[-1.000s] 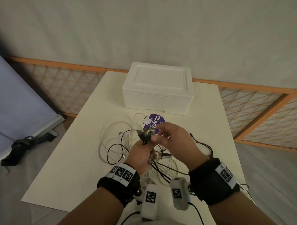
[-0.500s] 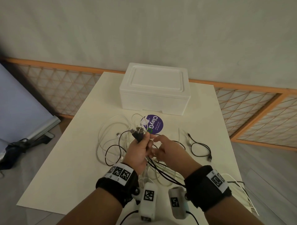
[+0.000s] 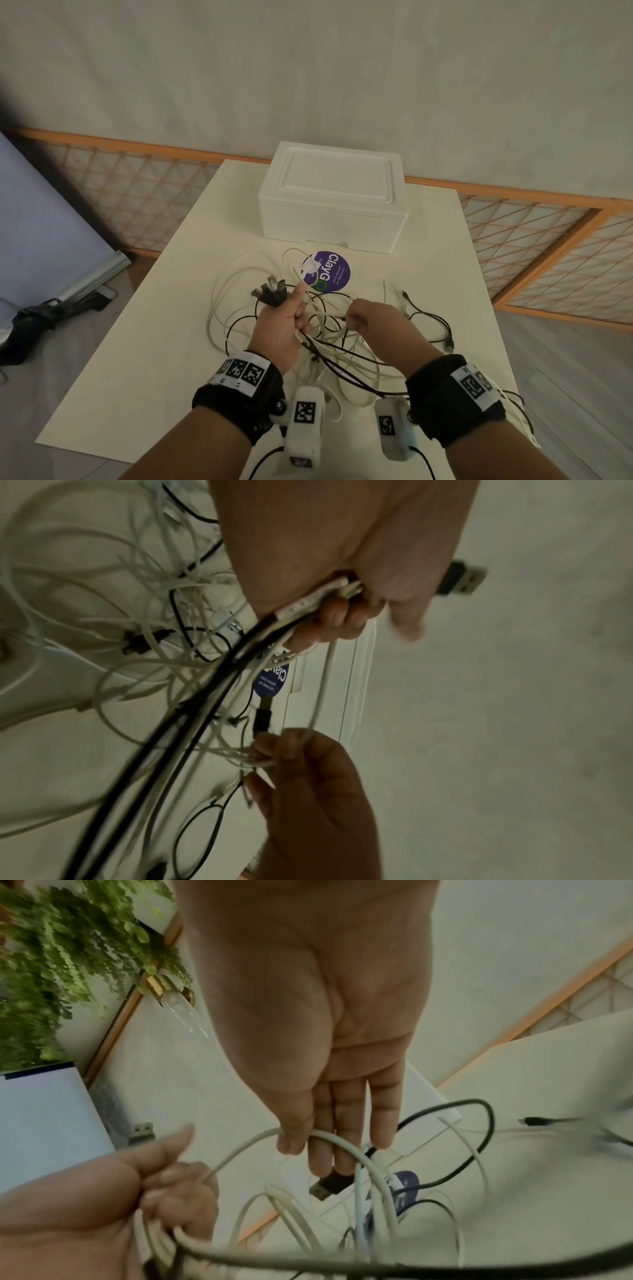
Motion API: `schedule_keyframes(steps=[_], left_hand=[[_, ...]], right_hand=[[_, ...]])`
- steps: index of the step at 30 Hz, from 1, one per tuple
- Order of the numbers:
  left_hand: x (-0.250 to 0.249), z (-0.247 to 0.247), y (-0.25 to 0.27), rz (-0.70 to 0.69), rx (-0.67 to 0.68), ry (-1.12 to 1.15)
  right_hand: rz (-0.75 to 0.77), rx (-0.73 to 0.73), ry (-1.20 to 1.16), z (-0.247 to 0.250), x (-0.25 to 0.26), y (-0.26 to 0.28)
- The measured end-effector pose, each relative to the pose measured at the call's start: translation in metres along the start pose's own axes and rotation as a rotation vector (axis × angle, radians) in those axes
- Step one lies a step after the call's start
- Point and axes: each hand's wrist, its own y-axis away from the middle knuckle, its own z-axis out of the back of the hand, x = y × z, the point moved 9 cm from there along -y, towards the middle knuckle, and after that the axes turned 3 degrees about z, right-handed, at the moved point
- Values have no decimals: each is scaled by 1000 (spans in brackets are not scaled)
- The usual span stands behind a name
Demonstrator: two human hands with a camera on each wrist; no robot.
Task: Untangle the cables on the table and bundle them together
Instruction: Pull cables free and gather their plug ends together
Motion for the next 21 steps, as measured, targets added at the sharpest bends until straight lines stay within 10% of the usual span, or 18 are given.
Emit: schedule_keyframes(steps=[13,21], left_hand=[[-35,0,-6,-80,-3,193],[-12,-25,6,-34,195,-473]], right_hand=[[-30,86,97,-10,-9,-6],[79,-219,-190,46,26,-1]])
